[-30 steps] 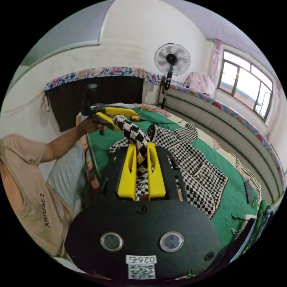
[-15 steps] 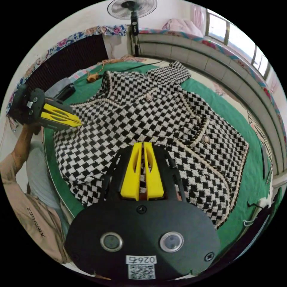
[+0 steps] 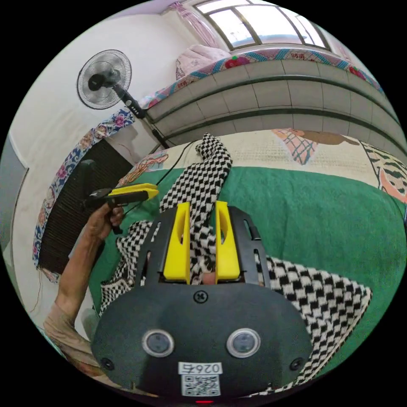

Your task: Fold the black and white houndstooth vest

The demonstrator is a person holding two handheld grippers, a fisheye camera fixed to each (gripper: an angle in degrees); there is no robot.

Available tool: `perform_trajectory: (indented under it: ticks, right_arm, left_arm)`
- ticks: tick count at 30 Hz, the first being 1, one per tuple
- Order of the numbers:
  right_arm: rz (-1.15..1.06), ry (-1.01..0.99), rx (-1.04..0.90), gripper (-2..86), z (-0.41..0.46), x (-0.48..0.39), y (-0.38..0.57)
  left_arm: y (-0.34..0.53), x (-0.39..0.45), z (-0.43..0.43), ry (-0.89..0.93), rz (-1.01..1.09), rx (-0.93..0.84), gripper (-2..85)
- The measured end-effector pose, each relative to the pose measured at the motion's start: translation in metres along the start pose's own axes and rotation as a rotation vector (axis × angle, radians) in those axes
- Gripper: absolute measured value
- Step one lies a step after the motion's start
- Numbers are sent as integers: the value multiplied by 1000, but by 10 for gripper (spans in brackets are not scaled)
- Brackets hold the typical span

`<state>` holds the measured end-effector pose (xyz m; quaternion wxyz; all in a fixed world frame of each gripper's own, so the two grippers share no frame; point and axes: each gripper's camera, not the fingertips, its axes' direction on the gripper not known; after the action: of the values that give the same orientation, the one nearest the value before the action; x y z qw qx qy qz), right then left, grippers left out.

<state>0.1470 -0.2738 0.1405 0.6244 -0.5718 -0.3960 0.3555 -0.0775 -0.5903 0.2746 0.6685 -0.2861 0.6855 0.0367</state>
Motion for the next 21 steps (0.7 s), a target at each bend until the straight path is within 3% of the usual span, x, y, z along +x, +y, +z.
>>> perform_trajectory:
  ticks: [3,4,6,9,10,12,14,16,19,21]
  right_arm:
    - [55,-14,-4,73,43,12,-37]
    - [59,5,-24,75,53,13,-43]
    - [72,157,-111,44,88,11,-56]
    - [-11,95,5,-6,70,-8,-64]
    - [-66,76,61,-8,59,-15,-62]
    - [-403,-57,188,-12,9,-57,-33]
    - [-747,-200,162,-10,-35,-91,16]
    - [-891,-108,127,-5,-68,-106,66]
    - [-816,112,153,0,-86,-99,110]
    - [-719,156,75,7,-77,-87,112]
  left_arm:
    - [-24,-35,45,81,-91,-132,127]
    - [-27,-42,43,-36,-119,-102,84]
    - [-34,-50,51,-14,-85,-112,36]
    - [-38,-60,37,127,-81,36,14]
    - [-33,-57,21,195,-33,167,12]
    - [-16,-43,-10,380,165,318,16]
    - [32,-16,-53,587,600,383,45]
    - [67,-16,-71,559,718,374,43]
    - [94,-53,-78,390,524,447,28]
    - [90,-86,-69,431,350,405,51]
